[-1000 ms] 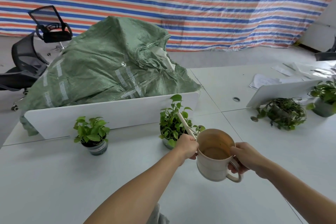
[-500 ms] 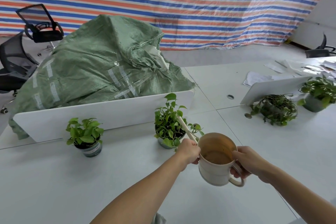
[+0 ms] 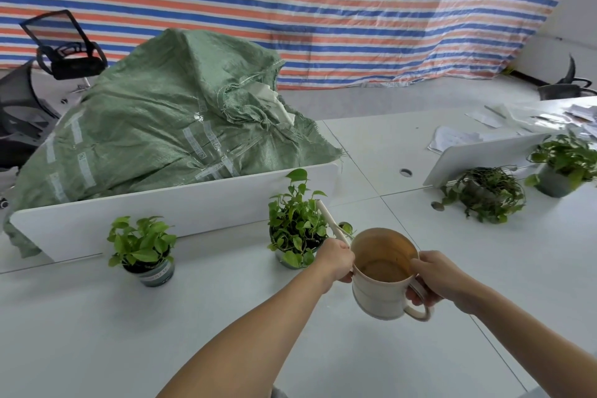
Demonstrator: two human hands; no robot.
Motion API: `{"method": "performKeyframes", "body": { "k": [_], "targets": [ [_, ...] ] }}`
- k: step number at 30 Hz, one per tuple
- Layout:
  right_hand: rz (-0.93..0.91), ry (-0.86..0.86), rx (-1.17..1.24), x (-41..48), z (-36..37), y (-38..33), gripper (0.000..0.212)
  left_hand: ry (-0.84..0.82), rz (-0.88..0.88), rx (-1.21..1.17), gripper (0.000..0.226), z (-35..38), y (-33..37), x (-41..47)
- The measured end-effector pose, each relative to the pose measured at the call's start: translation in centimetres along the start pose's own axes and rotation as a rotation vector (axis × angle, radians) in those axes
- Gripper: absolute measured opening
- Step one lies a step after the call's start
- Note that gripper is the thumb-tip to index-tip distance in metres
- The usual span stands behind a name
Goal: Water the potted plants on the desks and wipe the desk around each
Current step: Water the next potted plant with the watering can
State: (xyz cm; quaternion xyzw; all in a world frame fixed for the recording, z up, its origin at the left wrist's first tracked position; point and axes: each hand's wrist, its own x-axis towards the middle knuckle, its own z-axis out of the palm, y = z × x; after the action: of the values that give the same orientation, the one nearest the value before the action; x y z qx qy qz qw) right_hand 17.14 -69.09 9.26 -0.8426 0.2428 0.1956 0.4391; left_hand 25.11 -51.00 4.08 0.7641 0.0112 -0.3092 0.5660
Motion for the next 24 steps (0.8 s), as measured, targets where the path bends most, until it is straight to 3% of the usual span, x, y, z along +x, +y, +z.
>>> {"method": "performKeyframes", "body": {
  "k": [24],
  "targets": [
    [-0.014,-0.06,-0.02,-1.1,1.6,0.6,0.023,0.047,-0.01,0.012,0.022,-1.0,-2.3,-1.5]
  ]
}}
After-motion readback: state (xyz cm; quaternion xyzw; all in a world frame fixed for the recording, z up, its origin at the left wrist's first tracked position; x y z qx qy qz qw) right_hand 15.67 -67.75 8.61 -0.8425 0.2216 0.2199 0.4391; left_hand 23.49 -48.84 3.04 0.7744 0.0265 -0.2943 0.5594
